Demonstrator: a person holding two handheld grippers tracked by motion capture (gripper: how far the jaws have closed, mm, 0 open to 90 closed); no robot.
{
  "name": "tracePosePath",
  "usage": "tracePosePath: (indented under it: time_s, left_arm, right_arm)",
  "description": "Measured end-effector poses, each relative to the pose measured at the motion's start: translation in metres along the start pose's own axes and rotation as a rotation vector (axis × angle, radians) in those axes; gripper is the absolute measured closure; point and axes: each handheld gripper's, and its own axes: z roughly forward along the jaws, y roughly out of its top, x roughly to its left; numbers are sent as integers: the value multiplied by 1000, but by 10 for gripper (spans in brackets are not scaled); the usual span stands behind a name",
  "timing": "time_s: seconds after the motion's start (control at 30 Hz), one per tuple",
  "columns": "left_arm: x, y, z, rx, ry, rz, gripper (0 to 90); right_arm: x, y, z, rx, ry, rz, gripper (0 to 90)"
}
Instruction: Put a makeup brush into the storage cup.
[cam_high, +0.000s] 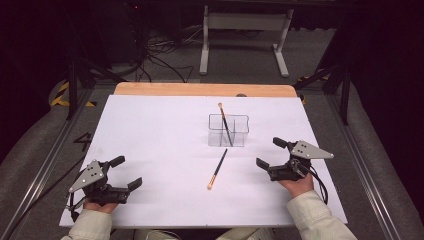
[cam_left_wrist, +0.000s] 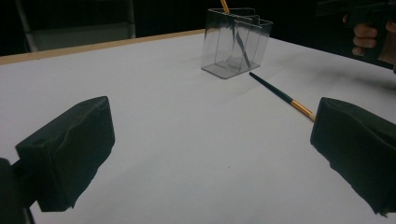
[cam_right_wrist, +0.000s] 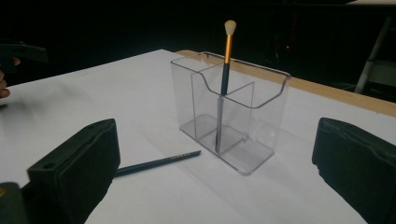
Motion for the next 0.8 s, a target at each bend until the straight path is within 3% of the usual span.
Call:
tracePosePath:
  time_s: [0.2,0.63,0.8]
  left_arm:
    - [1,0,1,2,4,9,5]
    - [1,0,0,3,3,14,5]
    - [1,0,1,6,2,6,5]
  right_arm:
    - [5,16,18,28,51,-16,12]
    - [13,43,46,34,124,-56,6]
    - [13,53,56,72,173,-64,8]
